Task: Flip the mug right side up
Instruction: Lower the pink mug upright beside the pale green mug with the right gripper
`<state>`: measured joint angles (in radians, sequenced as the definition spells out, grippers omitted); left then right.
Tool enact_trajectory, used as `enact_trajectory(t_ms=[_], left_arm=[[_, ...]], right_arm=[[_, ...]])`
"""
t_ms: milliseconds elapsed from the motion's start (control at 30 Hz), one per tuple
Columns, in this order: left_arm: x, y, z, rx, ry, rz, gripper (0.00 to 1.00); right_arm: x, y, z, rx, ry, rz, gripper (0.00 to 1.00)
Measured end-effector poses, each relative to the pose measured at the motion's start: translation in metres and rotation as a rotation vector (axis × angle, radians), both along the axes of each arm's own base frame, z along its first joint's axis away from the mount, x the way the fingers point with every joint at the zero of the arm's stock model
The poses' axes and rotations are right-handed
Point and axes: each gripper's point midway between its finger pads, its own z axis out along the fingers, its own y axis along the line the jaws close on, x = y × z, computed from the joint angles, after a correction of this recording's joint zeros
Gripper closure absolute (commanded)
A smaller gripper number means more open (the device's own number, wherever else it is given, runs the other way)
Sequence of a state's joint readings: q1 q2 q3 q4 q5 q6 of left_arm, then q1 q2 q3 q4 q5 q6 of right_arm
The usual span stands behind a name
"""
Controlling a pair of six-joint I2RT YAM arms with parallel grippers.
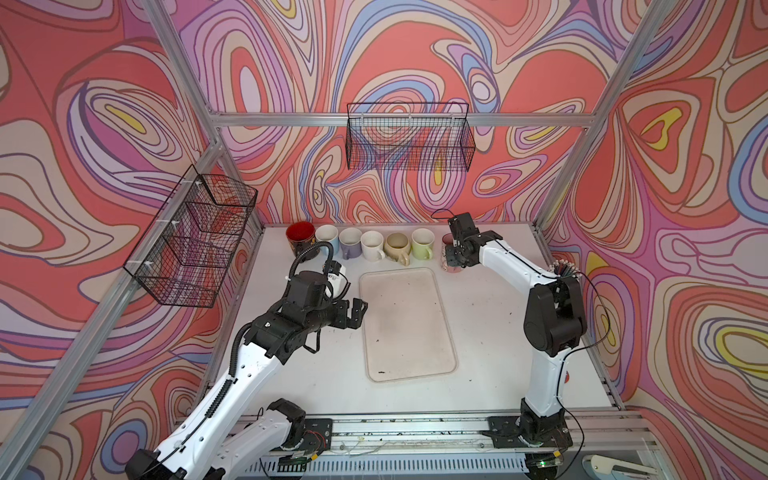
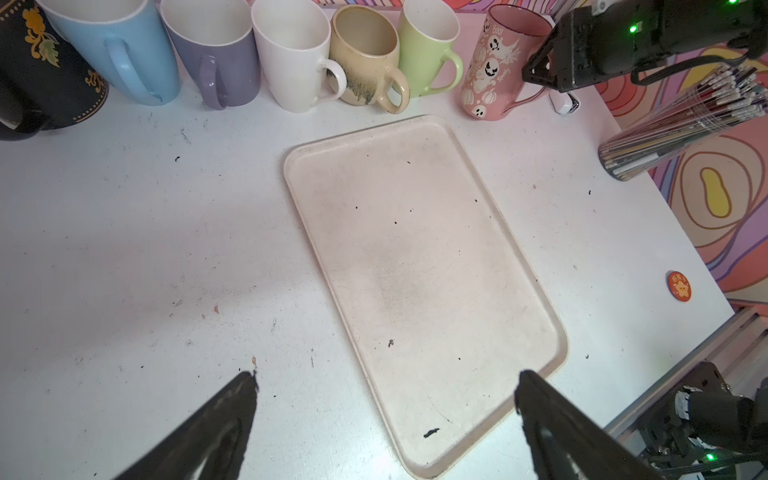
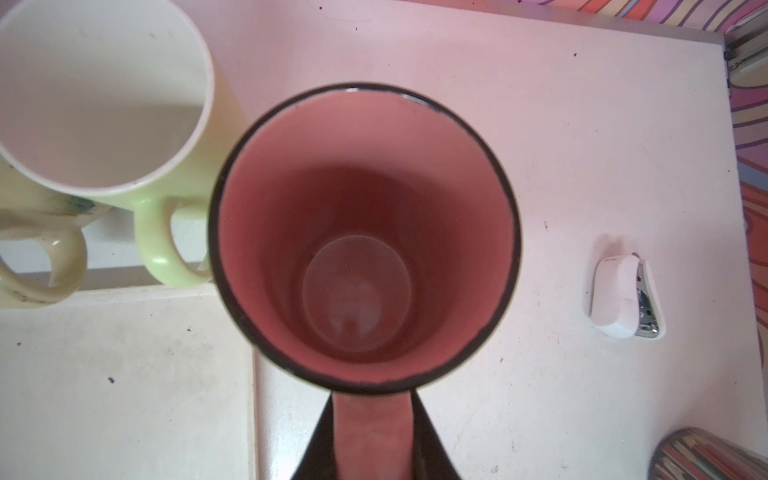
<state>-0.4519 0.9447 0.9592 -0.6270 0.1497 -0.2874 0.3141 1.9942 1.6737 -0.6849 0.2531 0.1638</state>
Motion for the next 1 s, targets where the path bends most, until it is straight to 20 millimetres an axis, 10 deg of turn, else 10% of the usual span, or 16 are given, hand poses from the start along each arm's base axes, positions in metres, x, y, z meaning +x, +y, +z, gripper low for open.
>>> enact_trajectory(t_ms=[1000], left_arm=[[0.005,0.003,-0.012,0.036,0.029,0.022,0.0]], right_arm=[[0.055,0.007,-0.021,0.054,-0.128,0.005,1.0]])
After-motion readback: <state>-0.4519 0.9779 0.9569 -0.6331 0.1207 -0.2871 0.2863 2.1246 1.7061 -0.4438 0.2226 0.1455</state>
